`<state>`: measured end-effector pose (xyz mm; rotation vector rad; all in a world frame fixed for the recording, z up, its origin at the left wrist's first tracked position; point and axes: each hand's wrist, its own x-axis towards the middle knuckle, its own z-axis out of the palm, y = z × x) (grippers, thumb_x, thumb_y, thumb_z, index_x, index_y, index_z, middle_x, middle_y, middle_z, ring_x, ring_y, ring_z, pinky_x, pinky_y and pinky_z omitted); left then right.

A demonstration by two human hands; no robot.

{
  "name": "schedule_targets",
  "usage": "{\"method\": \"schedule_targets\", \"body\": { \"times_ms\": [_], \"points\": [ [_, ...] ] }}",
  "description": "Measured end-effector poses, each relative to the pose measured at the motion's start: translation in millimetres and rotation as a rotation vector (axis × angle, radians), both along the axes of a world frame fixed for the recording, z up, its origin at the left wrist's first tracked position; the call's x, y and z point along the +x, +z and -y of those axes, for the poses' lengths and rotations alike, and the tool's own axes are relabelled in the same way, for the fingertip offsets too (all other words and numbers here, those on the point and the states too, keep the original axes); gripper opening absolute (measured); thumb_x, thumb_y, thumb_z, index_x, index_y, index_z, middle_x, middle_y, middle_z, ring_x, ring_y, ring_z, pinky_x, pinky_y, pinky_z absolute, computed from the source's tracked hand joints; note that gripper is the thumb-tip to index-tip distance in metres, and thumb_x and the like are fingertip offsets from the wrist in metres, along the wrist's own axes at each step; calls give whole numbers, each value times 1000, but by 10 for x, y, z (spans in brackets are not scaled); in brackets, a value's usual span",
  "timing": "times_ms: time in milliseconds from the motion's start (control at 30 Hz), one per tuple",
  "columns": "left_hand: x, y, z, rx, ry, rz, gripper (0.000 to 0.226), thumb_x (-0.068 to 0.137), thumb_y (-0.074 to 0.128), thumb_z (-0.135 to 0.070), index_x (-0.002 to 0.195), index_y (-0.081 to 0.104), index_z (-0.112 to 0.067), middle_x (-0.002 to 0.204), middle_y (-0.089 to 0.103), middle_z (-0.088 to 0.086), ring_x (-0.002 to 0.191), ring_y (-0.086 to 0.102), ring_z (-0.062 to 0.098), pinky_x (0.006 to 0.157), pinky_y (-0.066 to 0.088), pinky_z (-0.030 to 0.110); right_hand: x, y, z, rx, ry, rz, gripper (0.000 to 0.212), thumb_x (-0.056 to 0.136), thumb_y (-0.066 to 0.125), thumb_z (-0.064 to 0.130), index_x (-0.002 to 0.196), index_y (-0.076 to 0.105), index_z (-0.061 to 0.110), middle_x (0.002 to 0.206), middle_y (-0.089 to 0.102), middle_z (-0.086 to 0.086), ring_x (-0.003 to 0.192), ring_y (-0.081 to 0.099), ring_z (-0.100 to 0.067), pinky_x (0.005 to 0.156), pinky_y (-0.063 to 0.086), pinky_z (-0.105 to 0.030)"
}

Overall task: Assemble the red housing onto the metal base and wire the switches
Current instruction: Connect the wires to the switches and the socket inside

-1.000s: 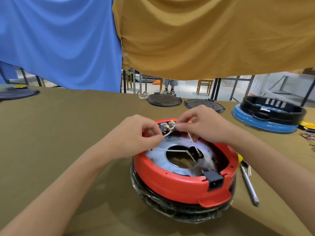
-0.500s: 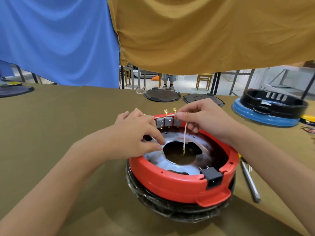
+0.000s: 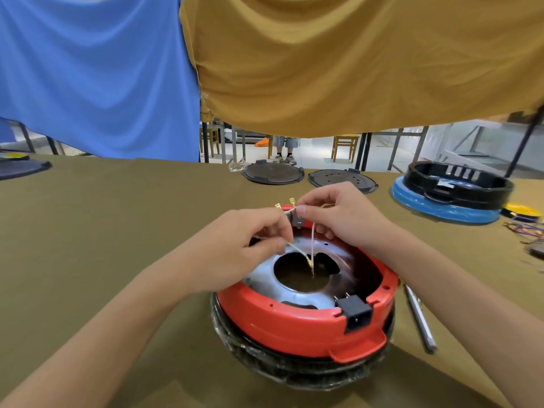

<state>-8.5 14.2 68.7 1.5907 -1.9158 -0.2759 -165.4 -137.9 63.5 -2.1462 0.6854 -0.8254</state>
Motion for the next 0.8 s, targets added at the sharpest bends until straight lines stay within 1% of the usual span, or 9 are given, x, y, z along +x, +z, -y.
{"method": "schedule_targets", "body": {
  "times_ms": [133, 267, 400, 500, 533, 600, 667, 733, 800],
  "points": [
    [-25, 12, -40, 16, -83, -17, 15, 93, 65, -19, 90, 67, -33, 94, 65, -16, 96, 62, 8, 87, 52, 37, 3, -17, 14, -51, -19, -28, 6, 90, 70, 18, 90, 77, 20, 71, 69, 5, 53, 53, 2, 56, 47, -18],
    [-119, 16, -84, 28, -161, -93, 14, 91, 67, -20, 90, 70, -33, 93, 63, -12, 96, 62, 10, 83, 55, 34, 16, -25, 27, -104, -6, -77, 7, 90, 69, 18, 92, 75, 21, 77, 68, 3, 67, 57, -7, 71, 50, -30],
    [-182, 2, -89, 116, -194, -14, 8, 90, 69, -23, 90, 75, -28, 85, 65, -17, 85, 64, 3, 80, 54, 26, 32, -43, 14, -178, 31, -208, 2, 89, 71, 25, 89, 73, 26, 73, 66, 9, 61, 54, 0, 66, 46, -26],
    [-134, 68, -120, 187, -210, -47, 13, 93, 66, -28, 86, 77, -27, 77, 71, -17, 71, 66, -1, 65, 51, 15, 36, -49, -14, -236, 37, -300, 3, 88, 71, 30, 87, 72, 28, 75, 67, 4, 66, 57, -7, 68, 48, -32],
    [-97, 86, -117, 141, -169, -58, 16, 94, 64, -30, 84, 76, -29, 74, 72, -15, 66, 66, 4, 60, 51, 20, 38, -45, -24, -249, 30, -319, 4, 89, 70, 31, 86, 71, 29, 75, 68, 3, 68, 59, -10, 70, 48, -33],
    [30, 85, -73, -24, 10, -86, 13, 93, 64, -28, 86, 75, -30, 77, 73, -9, 68, 68, 17, 63, 54, 35, 37, -32, -41, -264, 7, -332, 7, 91, 68, 33, 84, 70, 30, 74, 68, 3, 68, 60, -12, 67, 48, -31],
    [186, 41, -12, -169, 266, -119, 12, 89, 65, -21, 92, 71, -31, 86, 71, -13, 80, 67, 9, 72, 53, 30, 30, -17, -54, -254, 0, -329, 11, 92, 66, 35, 82, 69, 31, 74, 68, 1, 61, 60, -8, 65, 49, -31],
    [301, -34, 38, -136, 472, -79, 19, 88, 66, -27, 107, 63, -29, 104, 62, -11, 97, 59, 8, 85, 48, 30, 27, -5, -81, -235, 9, -332, 15, 93, 66, 34, 78, 67, 32, 70, 67, 2, 51, 55, 0, 62, 49, -29],
    [350, -117, 98, 47, 514, -121, 28, 90, 64, -31, 116, 57, -26, 110, 58, -5, 99, 59, 14, 89, 50, 35, 31, 1, -107, -244, 9, -359, 19, 92, 66, 33, 73, 67, 31, 62, 64, 6, 50, 52, 1, 65, 50, -30]
  ]
}}
